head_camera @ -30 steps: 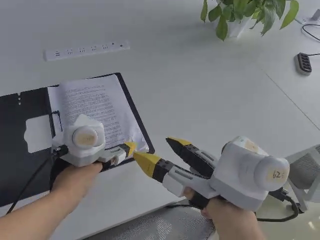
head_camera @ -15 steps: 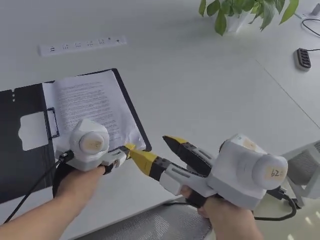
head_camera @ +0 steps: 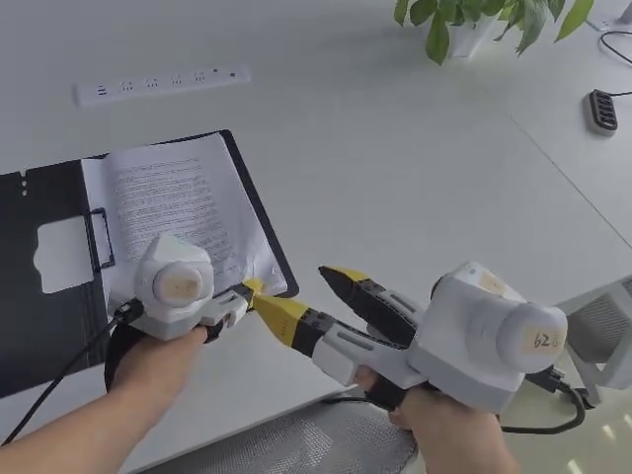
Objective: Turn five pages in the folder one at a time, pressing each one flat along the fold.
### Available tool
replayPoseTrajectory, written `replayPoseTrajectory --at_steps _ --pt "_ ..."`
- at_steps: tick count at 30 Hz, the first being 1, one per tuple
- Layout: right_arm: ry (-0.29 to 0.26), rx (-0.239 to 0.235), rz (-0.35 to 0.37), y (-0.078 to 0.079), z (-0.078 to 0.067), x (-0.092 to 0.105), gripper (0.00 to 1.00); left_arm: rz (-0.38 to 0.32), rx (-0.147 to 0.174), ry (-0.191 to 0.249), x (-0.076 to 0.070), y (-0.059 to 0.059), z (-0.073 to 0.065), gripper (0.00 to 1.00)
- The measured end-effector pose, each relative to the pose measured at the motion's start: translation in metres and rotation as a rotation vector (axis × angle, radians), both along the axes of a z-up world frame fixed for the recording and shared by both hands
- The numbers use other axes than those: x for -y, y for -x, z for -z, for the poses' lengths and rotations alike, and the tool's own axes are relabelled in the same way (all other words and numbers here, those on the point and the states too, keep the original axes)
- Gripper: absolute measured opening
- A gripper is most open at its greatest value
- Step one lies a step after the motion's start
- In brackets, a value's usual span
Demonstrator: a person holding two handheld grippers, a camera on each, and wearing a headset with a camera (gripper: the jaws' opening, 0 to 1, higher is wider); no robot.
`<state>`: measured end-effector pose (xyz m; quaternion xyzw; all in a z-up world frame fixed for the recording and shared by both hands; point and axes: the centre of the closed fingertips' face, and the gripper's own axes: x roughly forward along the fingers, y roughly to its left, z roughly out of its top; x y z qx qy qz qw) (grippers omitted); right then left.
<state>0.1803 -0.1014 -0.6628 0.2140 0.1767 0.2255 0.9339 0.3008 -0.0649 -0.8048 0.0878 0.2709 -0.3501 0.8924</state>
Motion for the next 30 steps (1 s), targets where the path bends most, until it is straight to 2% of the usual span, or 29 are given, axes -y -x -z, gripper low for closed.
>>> replayPoseTrajectory --at_steps 2,10,24,26,30 --pt "0.005 0.000 -0.002 0.000 0.000 0.000 0.55 -0.008 0.003 0.000 -0.004 -0.004 0.000 0.53" --pt "0.004 -0.002 -0.007 -0.001 0.002 -0.001 0.55 0.019 0.024 0.000 0.000 0.001 0.002 0.47" --pt "0.006 -0.027 -0.024 -0.009 0.015 0.001 0.55 0.001 0.009 0.034 -0.005 0.001 0.000 0.34" --pt "0.010 -0.029 -0.029 -0.011 0.017 0.000 0.55 0.001 0.016 0.036 -0.005 0.000 0.000 0.33" --pt "0.018 -0.036 -0.050 -0.020 0.021 0.000 0.55 -0.010 0.010 0.048 -0.007 -0.002 0.000 0.30"
